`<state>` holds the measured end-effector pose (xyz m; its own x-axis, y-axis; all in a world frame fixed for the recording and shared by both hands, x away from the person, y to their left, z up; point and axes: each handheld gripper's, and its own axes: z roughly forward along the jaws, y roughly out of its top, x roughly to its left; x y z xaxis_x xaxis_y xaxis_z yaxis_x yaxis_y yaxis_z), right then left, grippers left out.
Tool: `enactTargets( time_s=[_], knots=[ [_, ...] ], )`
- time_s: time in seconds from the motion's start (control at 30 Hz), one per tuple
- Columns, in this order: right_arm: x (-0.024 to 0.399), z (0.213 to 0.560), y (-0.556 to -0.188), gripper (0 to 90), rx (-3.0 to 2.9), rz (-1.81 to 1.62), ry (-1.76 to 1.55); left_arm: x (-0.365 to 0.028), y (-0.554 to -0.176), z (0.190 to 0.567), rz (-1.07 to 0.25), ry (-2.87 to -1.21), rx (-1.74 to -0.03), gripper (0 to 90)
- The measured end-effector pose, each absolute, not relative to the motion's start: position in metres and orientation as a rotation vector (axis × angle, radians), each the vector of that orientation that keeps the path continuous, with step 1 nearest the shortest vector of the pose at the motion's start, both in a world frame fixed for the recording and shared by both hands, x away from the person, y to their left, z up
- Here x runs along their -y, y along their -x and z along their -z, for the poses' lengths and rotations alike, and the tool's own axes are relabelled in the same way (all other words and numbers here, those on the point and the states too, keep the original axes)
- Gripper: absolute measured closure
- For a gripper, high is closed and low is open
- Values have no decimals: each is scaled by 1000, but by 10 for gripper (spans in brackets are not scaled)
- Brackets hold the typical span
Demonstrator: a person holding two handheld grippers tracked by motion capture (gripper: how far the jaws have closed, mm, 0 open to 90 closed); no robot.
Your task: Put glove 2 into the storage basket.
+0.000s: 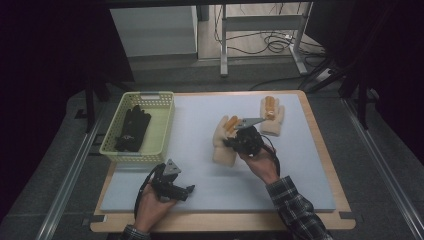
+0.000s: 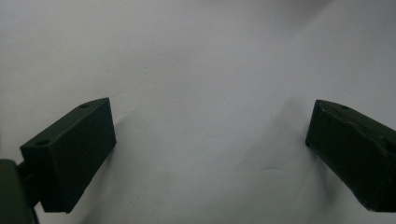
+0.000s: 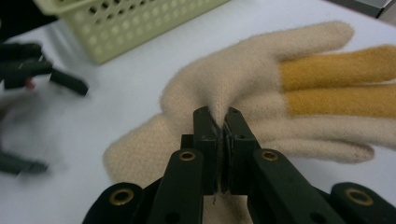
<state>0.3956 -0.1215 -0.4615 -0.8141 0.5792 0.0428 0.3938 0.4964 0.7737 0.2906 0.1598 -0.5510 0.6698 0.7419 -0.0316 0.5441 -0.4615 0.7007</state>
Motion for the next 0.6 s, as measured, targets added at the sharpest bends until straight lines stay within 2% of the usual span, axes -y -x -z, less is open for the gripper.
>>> enactTargets(
  time_s=[0.17, 0.2, 0.27, 0.37, 0.6],
  knots=[
    [120, 478, -374, 826, -2558, -1163, -806, -160, -290, 551, -362, -2181, -989, 18],
    [120, 483, -373, 785, -2573, -1159, -811, -160, -290, 551, -362, -2180, -990, 18],
    [119, 493, -370, 634, -2591, -1159, -820, -160, -290, 551, -362, -2181, -989, 18],
    [125, 498, -370, 498, -2568, -1191, -845, -160, -290, 551, -363, -2181, -989, 18],
    [147, 498, -375, 503, -2532, -1182, -891, -160, -290, 551, -362, -2180, -990, 18]
  ],
)
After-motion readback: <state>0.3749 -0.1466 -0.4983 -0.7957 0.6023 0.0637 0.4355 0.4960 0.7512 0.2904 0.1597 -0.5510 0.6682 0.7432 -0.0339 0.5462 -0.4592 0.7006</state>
